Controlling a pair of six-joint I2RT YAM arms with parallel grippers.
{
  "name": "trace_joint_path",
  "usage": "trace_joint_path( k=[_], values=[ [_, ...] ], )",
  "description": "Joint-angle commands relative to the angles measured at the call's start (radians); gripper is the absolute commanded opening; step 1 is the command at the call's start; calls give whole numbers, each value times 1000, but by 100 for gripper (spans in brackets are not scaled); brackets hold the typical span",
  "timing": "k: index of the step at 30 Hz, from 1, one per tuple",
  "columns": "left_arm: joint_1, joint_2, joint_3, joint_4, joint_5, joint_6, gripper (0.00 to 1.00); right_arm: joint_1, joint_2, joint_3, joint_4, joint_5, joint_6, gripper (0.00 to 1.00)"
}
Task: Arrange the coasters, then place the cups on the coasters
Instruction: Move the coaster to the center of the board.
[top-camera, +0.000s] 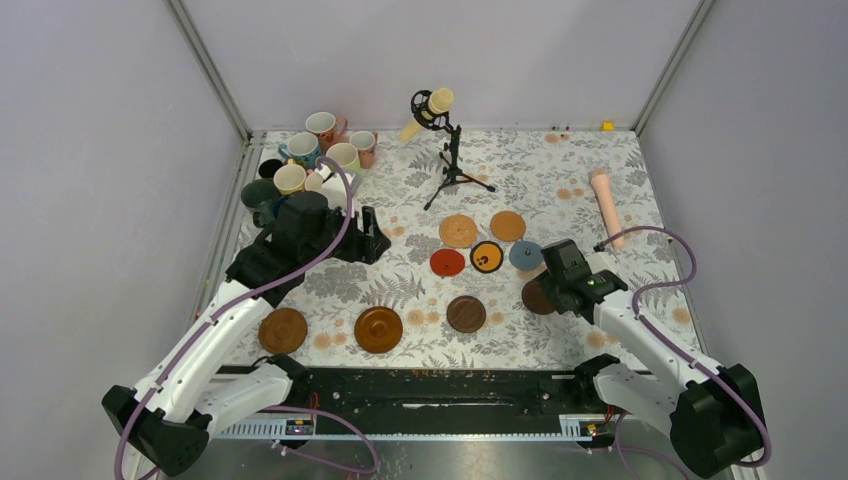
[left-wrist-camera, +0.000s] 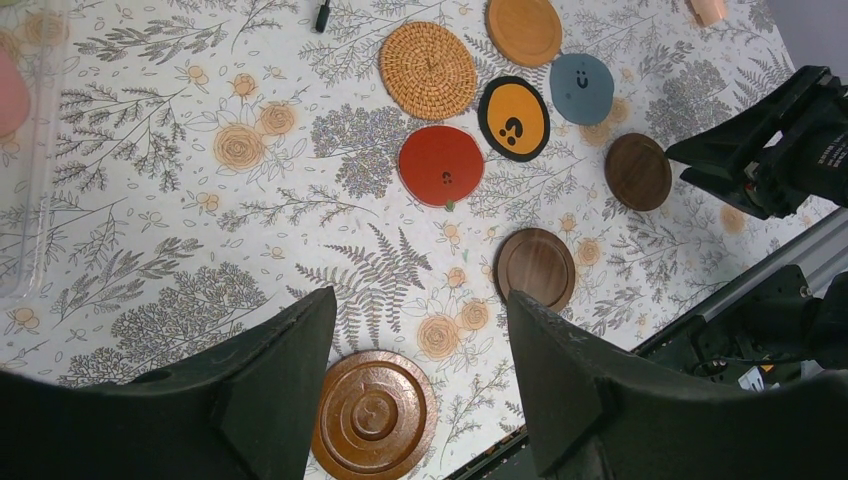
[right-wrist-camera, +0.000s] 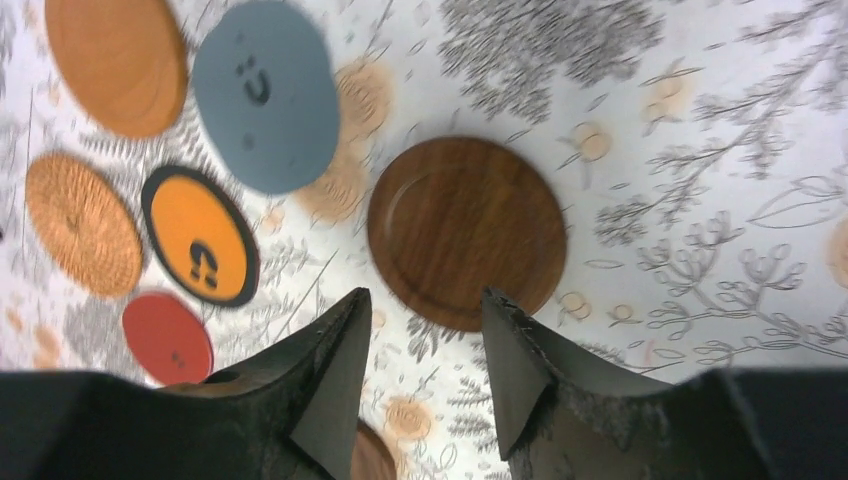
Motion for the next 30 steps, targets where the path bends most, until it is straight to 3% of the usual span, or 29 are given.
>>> trace_joint_path(
  k=[1,5,13,25,30],
  values=[
    [-4,-23,10,32,-15,14,64,5,-18,-4,107,-216,-162,49],
    [-5,-19,12,32,-18,13,65,28,25,-32,167,-337,-141,46],
    [-4,-19,10,28,-32,17,65,54,120,-107,292,-336,-62,46],
    [-5,-19,12,27,-29,18,65,53,142,-90,189,-41,-22,45],
    [-4,-20,12,27,-26,17,65,46,155,-43,218,2,-114,46]
  ],
)
